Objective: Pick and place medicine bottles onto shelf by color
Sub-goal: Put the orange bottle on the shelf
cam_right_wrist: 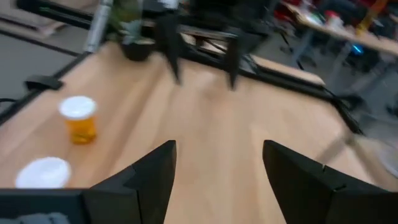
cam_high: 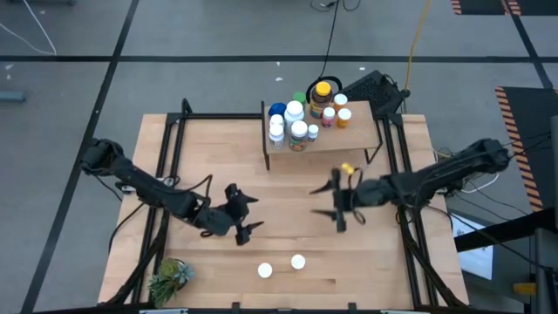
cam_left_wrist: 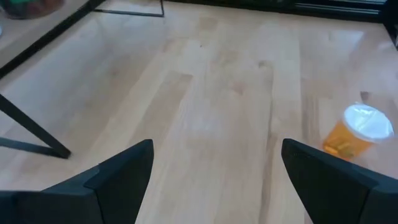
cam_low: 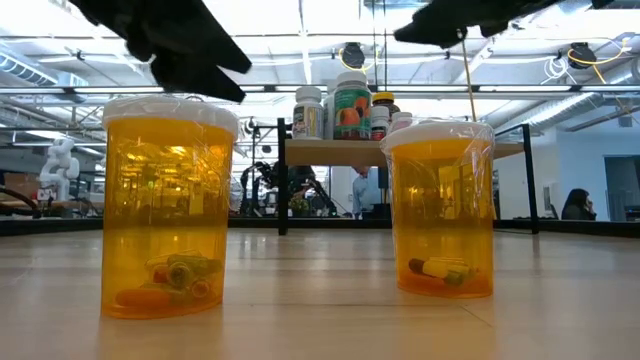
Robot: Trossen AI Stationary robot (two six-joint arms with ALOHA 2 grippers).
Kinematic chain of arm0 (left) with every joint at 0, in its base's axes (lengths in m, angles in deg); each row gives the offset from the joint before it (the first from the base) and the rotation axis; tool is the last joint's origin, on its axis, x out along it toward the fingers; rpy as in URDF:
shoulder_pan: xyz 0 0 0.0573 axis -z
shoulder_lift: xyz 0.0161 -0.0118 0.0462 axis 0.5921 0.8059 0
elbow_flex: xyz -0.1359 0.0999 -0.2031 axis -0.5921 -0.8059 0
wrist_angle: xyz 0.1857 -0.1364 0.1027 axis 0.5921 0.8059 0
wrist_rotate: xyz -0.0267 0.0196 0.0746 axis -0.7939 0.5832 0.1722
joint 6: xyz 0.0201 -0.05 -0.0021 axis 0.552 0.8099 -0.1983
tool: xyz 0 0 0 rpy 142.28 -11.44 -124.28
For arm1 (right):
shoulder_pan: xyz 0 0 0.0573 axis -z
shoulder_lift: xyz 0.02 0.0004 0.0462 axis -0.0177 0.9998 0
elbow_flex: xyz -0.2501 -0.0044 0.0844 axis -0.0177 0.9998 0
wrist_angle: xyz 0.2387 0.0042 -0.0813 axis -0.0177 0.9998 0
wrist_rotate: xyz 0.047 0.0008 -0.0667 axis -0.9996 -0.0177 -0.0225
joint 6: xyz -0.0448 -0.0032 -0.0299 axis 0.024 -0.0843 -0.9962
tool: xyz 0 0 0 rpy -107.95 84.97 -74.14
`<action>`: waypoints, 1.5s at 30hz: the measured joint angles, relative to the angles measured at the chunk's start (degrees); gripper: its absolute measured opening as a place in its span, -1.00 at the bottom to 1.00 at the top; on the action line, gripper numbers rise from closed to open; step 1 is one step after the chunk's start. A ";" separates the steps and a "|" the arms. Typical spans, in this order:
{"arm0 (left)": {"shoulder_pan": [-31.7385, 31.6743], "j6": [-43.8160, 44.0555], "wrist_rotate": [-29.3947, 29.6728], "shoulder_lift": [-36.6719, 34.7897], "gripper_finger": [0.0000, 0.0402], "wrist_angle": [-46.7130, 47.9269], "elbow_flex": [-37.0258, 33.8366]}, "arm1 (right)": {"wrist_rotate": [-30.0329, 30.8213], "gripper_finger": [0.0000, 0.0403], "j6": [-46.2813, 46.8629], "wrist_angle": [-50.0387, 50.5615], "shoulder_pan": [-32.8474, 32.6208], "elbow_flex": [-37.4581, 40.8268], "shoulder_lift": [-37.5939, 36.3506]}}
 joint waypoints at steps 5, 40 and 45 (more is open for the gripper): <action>2.29 5.25 2.82 0.01 0.78 1.59 0.00 | -0.22 0.19 -4.35 -15.33 -3.89 0.00 11.09; 10.60 5.33 -2.78 18.40 0.78 -19.01 -0.90 | 4.69 0.50 13.26 -27.25 -19.60 -7.93 40.71; 10.58 5.30 -2.78 18.40 0.78 -18.98 -0.90 | 4.76 0.54 14.12 -27.10 -18.58 -7.93 41.63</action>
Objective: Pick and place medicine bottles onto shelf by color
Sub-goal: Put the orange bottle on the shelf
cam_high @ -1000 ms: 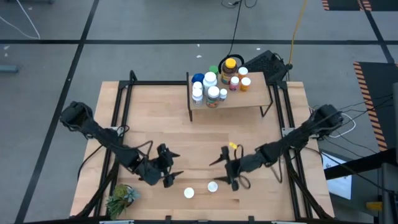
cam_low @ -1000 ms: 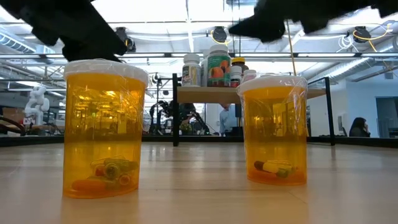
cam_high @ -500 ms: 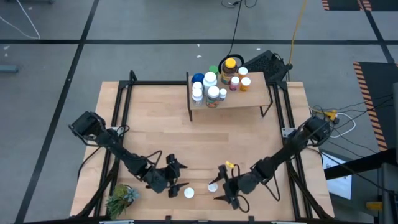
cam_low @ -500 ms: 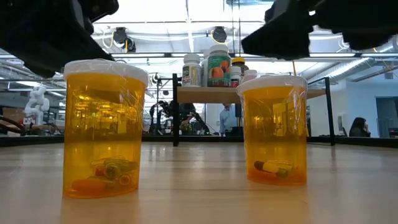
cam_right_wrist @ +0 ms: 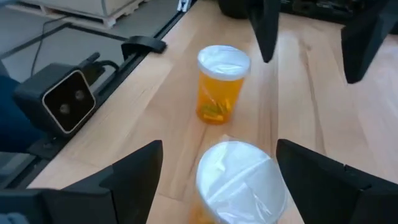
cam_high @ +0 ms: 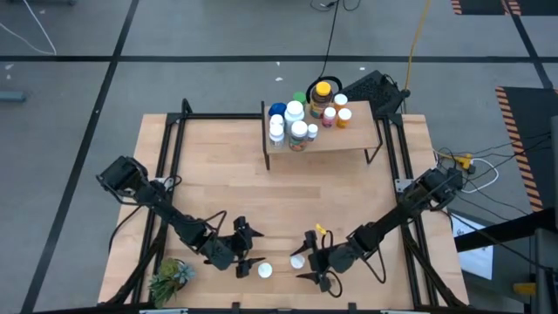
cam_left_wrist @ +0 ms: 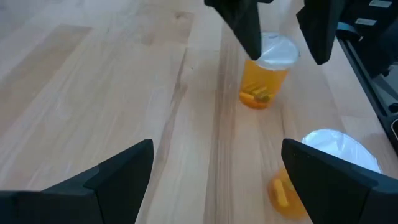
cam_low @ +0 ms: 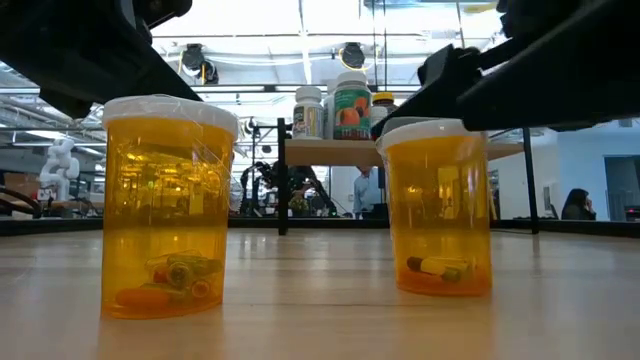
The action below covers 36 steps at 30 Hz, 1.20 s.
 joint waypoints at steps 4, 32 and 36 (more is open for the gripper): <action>0.00 0.59 -0.02 0.00 0.78 0.08 0.00 | -0.27 0.52 2.50 0.33 0.97 -0.02 0.28; 4.19 -5.48 -2.80 -3.17 0.78 0.22 2.43 | 5.99 0.28 -3.28 6.72 -1.33 0.04 -9.70; 6.92 -7.68 -0.33 -2.17 0.78 -0.48 2.56 | 8.88 0.28 -3.35 4.07 -1.33 0.10 -10.05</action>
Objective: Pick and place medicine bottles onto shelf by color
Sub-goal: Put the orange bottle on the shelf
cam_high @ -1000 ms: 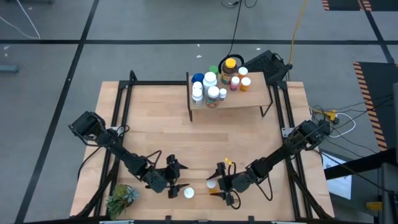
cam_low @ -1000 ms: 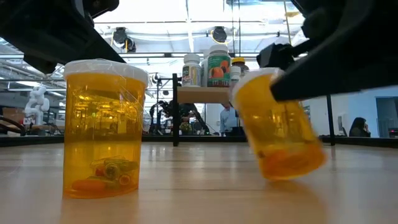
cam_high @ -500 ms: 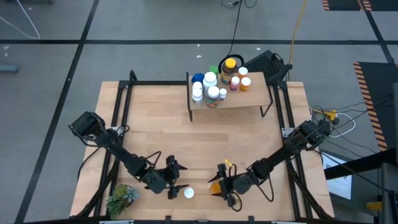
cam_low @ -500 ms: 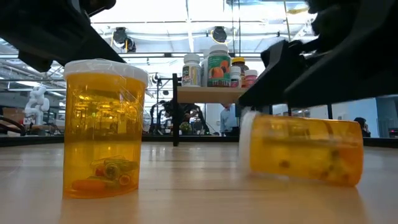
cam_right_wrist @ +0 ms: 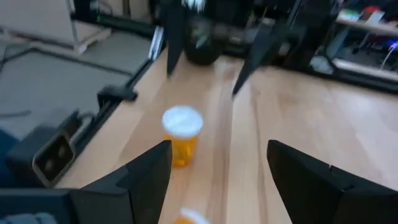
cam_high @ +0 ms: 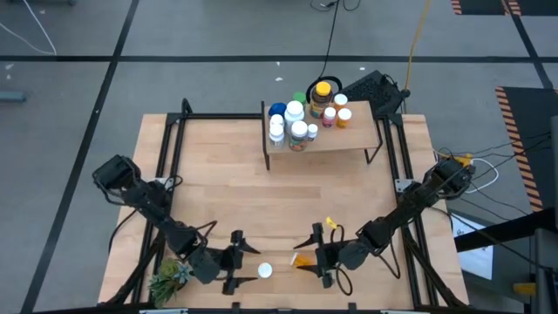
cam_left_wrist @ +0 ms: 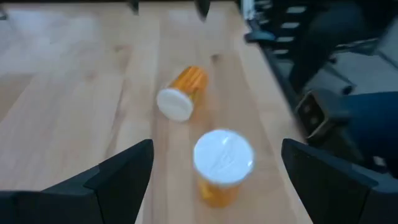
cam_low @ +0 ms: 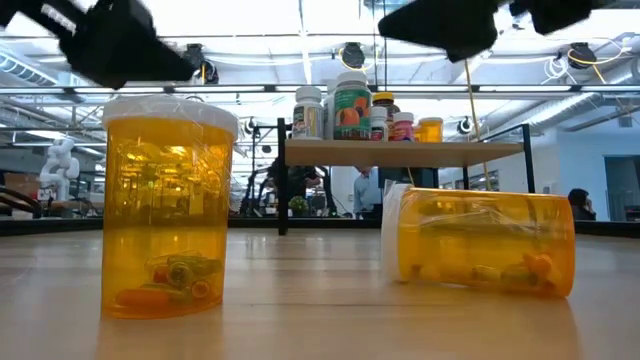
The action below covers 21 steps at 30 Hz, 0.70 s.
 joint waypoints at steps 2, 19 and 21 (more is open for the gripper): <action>0.51 2.47 2.27 2.28 0.78 0.17 -0.07 | 0.58 0.28 -0.78 -3.13 0.00 0.00 0.21; -0.75 -2.35 -0.31 15.03 0.78 -12.14 -0.17 | -3.38 0.28 4.61 -19.42 -1.25 -0.01 4.73; -1.01 -2.12 -0.35 15.32 0.77 -12.06 -0.17 | -3.35 0.28 4.61 -21.41 -1.51 -0.01 6.42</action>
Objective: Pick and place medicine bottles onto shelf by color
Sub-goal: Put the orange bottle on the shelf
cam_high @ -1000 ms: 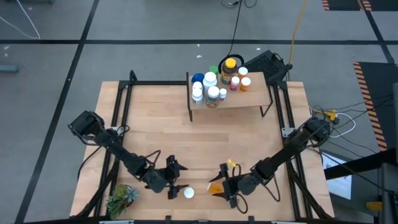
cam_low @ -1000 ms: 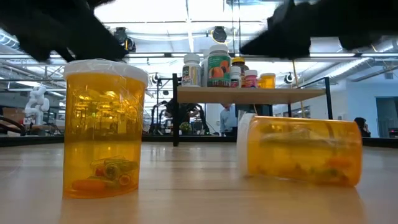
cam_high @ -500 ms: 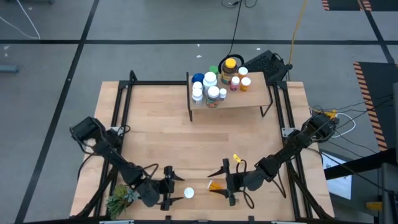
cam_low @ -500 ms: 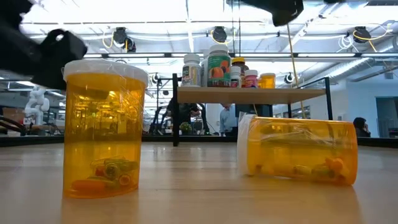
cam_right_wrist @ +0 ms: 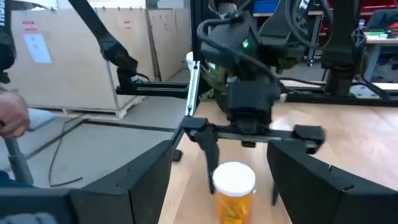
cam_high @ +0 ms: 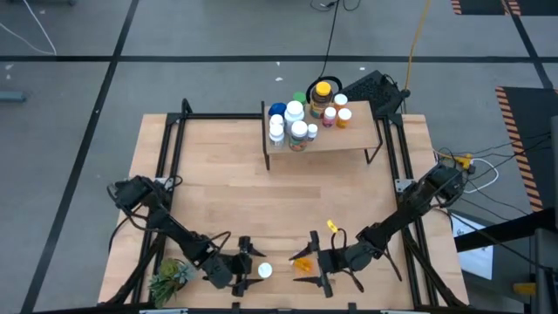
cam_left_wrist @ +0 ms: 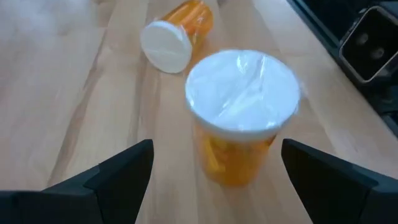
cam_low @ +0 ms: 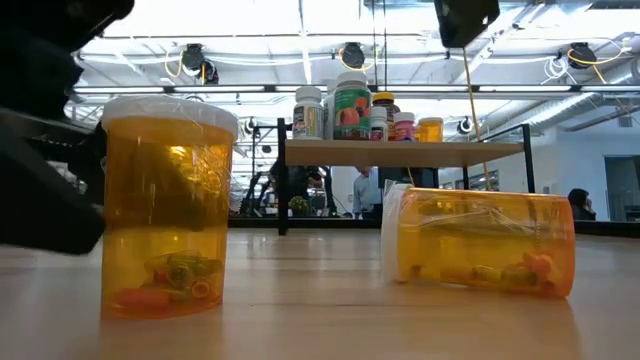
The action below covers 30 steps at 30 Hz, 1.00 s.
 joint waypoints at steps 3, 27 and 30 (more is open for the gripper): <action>-0.35 -0.07 0.03 0.01 0.66 -0.08 0.00 | 0.03 0.28 0.09 -3.58 -0.01 0.00 3.03; -2.91 -0.56 -2.69 0.00 -0.14 0.19 -0.02 | -5.17 0.77 2.55 13.10 8.46 -14.22 15.63; -2.93 -0.75 -2.45 0.00 -0.14 -0.08 -0.02 | -5.94 0.77 2.33 12.76 8.41 -14.23 15.63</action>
